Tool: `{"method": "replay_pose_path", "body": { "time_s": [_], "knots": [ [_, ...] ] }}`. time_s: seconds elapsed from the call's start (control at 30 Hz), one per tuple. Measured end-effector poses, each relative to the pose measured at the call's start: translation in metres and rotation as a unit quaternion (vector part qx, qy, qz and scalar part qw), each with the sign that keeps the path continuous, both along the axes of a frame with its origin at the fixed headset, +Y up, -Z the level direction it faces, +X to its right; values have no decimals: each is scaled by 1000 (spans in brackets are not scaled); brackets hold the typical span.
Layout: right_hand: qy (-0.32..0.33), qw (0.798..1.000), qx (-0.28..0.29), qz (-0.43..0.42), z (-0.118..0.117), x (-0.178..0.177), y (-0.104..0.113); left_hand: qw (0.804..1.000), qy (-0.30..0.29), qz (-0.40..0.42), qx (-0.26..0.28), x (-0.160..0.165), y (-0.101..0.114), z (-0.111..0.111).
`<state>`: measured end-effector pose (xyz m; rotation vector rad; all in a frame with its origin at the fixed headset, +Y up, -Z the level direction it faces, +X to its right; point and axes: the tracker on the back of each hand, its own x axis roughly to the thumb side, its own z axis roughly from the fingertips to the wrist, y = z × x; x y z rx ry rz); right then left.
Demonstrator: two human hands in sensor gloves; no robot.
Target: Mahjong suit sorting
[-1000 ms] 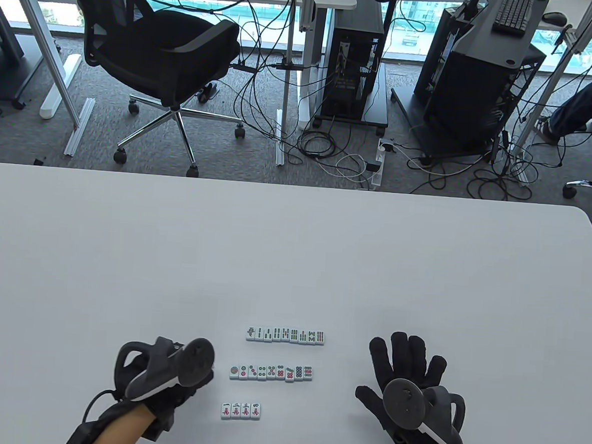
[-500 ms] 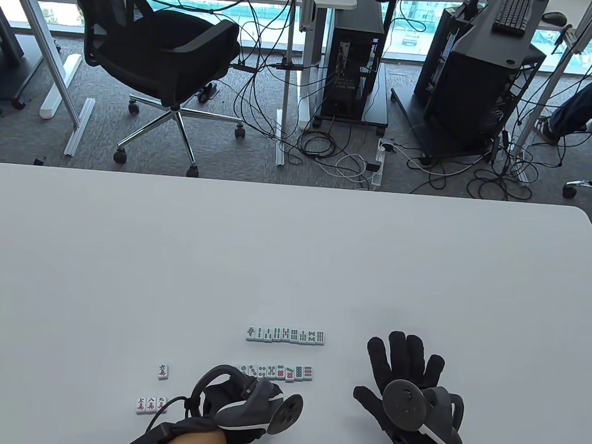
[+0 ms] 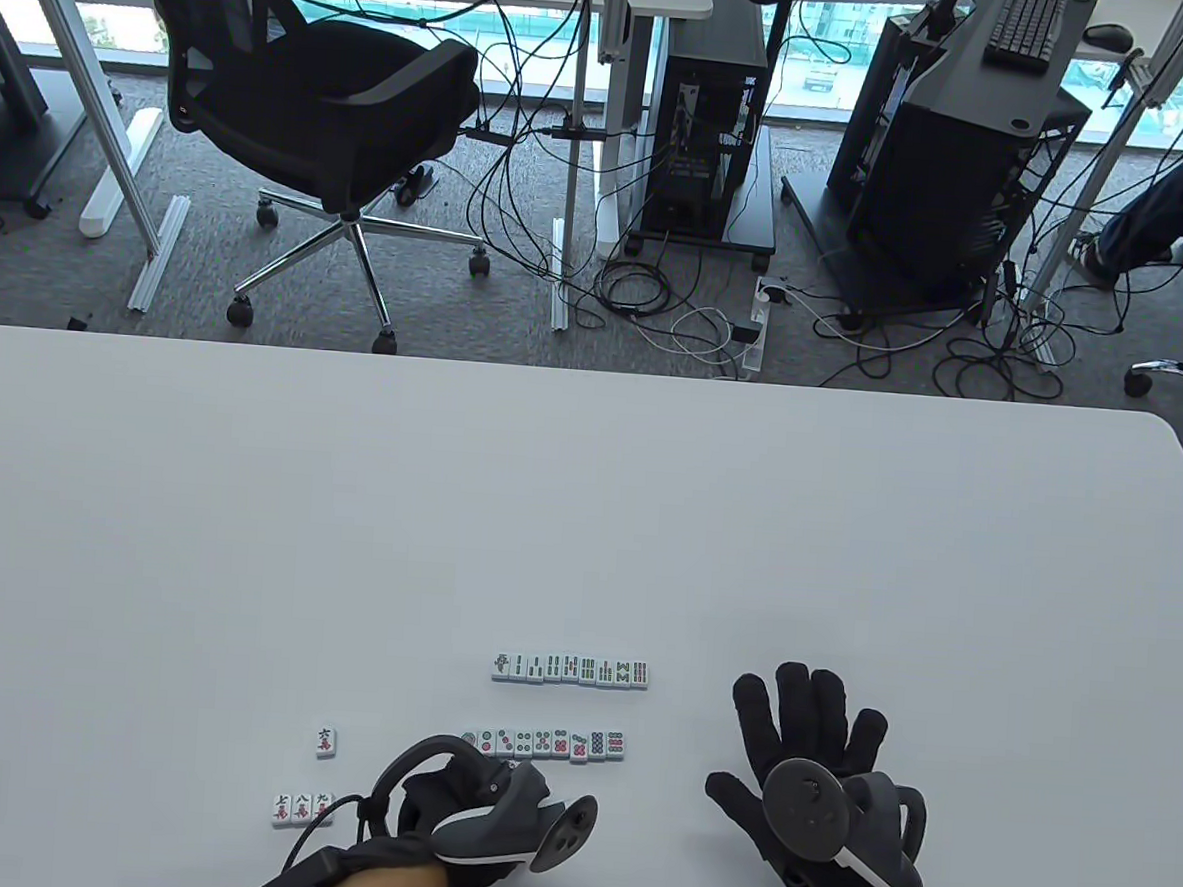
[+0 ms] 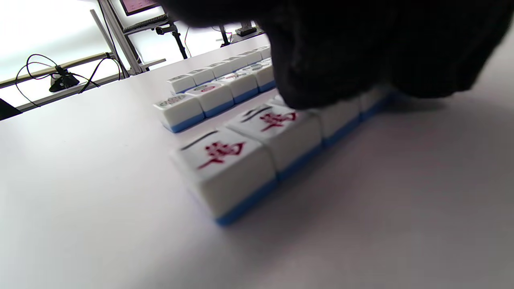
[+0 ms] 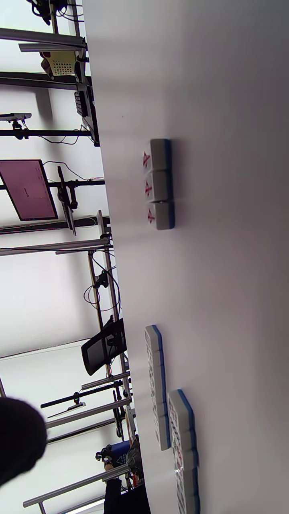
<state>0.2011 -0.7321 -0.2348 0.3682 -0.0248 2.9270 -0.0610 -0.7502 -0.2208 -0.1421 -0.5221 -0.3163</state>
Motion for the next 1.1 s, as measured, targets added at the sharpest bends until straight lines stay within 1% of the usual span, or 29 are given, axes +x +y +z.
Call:
{"method": "replay_pose_path", "body": {
  "time_s": [0.13, 0.23, 0.33, 0.43, 0.47, 0.53, 0.6, 0.7, 0.8, 0.87, 0.93, 1.03, 1.1],
  "knots": [
    [-1, 1000, 1, -1, 0, 1, 0, 999, 29, 21, 24, -25, 18, -1],
    [-3, 1000, 0, -1, -1, 1, 0, 997, 66, 20, 42, -57, 30, -8],
    [-5, 1000, 0, 0, -1, 2, 0, 989, 136, 17, 48, -97, 37, -17],
    [-6, 1000, 1, -1, -1, 2, 0, 981, 193, 25, 21, -132, 34, -26],
    [-7, 1000, 1, 0, -1, 2, 0, 977, 208, 28, 30, -143, 32, -27],
    [-7, 1000, 1, 1, -1, 3, 1, 977, 209, 21, 46, -158, 27, -29],
    [-8, 1000, 0, 0, -1, 3, 0, 975, 220, 5, 40, -168, 20, -30],
    [-8, 1000, -2, 3, -1, 3, 0, 973, 229, 8, 12, -174, 7, -32],
    [-9, 1000, -2, 4, -1, 3, 0, 972, 234, 8, 4, -174, -3, -35],
    [-9, 1000, -2, 5, -1, 3, 0, 971, 239, 6, -18, -174, -11, -38],
    [-9, 1000, -3, 5, -2, 3, 0, 971, 239, 25, -19, -173, -11, -40],
    [-9, 1000, -5, 4, -2, 3, 0, 971, 239, 17, -15, -170, -11, -42],
    [-9, 1000, -4, 4, -2, 3, 1, 969, 249, -1, -5, -165, -8, -43]
  ]
}}
